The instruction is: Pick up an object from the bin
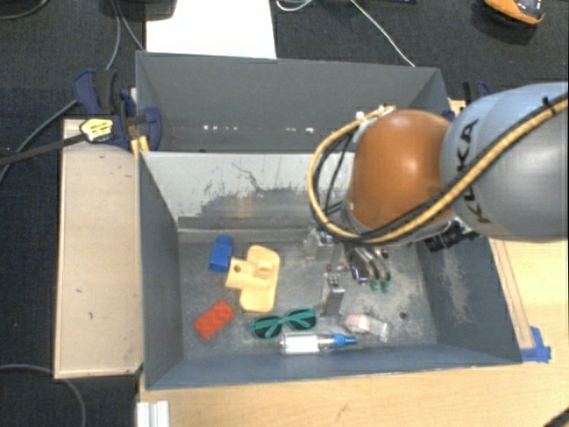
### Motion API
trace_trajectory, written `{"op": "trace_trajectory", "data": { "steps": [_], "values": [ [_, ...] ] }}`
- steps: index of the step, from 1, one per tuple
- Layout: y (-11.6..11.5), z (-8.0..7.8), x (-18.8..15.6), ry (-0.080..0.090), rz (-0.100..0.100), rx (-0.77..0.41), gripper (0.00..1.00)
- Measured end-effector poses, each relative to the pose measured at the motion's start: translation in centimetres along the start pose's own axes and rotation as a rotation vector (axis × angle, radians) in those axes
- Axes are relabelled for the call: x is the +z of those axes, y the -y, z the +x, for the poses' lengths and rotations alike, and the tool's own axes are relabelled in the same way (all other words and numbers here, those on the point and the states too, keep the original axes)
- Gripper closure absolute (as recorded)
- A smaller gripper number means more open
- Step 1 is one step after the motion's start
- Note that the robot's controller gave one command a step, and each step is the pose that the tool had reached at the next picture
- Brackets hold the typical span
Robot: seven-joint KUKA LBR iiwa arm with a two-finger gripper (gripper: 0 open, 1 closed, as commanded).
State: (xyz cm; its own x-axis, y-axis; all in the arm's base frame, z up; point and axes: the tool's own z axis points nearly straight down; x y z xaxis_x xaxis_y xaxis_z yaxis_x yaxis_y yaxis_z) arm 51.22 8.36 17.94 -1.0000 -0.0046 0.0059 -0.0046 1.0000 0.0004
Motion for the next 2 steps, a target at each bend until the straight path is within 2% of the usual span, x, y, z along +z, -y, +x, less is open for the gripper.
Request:
{"op": "trace_trajectory", "data": {
  "steps": [1,2],
  "values": [
    [0.1,-0.2,-0.5,0.008,-0.001,0.004,0.00],
    [-2.6,3.2,10.6,-0.001,-0.001,-0.041,0.00]
  ]
}}
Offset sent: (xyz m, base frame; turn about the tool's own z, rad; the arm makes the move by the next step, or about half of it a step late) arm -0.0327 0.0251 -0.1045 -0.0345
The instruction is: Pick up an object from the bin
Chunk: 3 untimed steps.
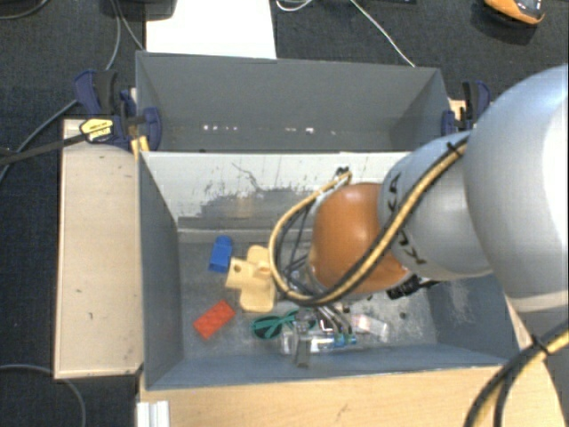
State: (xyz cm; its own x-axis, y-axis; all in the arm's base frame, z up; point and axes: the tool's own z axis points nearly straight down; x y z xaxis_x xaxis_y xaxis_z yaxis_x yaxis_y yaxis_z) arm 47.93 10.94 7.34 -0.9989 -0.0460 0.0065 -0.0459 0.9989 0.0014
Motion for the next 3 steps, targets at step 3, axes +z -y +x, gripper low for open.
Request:
{"op": "trace_trajectory", "data": {
  "steps": [3],
  "values": [
    [2.7,-0.4,-9.5,0.022,0.000,-0.201,1.00]
  ]
}}
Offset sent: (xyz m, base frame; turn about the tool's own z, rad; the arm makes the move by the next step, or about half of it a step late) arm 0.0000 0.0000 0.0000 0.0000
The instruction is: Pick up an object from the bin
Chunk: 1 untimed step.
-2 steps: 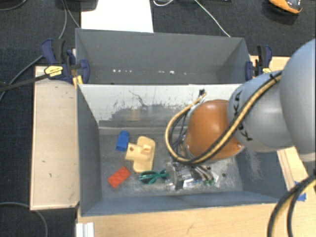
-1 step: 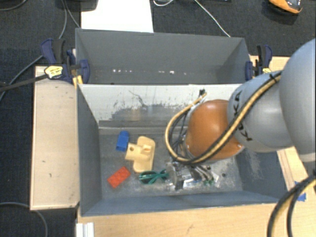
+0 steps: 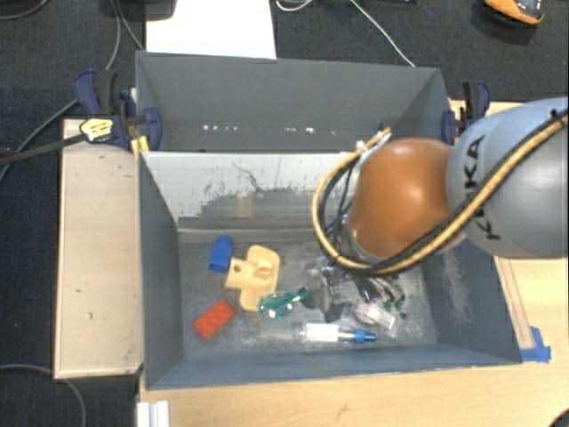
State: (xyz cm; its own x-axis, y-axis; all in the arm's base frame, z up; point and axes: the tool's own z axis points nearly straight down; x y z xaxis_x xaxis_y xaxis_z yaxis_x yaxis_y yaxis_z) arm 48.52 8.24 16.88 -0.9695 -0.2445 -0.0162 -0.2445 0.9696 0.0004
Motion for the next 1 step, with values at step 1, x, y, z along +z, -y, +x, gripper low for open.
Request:
{"op": "trace_trajectory", "data": {
  "steps": [1],
  "values": [
    [0.88,-1.29,3.14,-0.003,-0.001,0.033,0.00]
  ]
}}
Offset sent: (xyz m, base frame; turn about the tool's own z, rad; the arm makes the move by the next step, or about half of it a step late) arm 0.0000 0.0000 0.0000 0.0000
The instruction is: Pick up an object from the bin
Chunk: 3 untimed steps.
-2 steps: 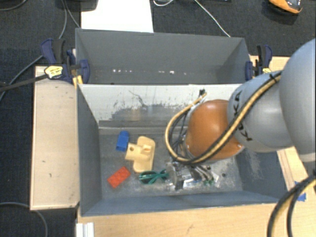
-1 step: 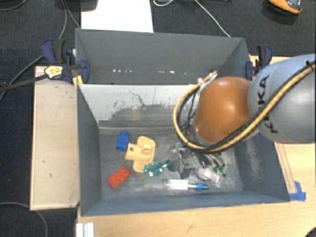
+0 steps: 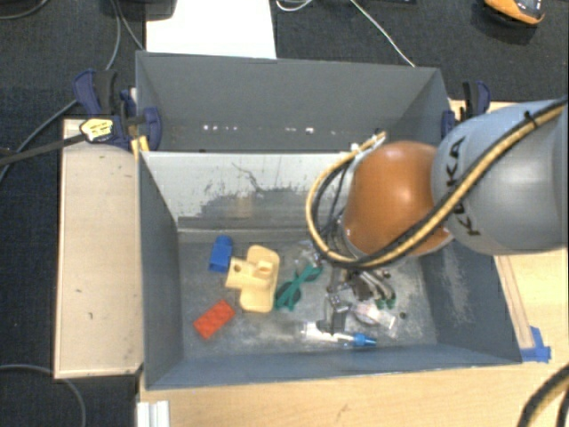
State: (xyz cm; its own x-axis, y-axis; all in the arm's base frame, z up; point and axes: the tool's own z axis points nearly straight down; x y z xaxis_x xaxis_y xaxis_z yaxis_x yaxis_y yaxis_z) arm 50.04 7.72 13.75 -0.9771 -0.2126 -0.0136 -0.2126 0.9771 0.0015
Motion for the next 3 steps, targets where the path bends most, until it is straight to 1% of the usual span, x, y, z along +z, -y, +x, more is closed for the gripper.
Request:
{"op": "trace_trajectory", "data": {
  "steps": [1,2,3],
  "values": [
    [0.0,0.0,0.0,0.000,0.000,0.003,0.00],
    [-3.3,-4.4,3.6,0.005,-0.002,0.086,0.00],
    [-1.6,-7.5,6.8,0.005,0.000,-0.231,0.00]
  ]
}}
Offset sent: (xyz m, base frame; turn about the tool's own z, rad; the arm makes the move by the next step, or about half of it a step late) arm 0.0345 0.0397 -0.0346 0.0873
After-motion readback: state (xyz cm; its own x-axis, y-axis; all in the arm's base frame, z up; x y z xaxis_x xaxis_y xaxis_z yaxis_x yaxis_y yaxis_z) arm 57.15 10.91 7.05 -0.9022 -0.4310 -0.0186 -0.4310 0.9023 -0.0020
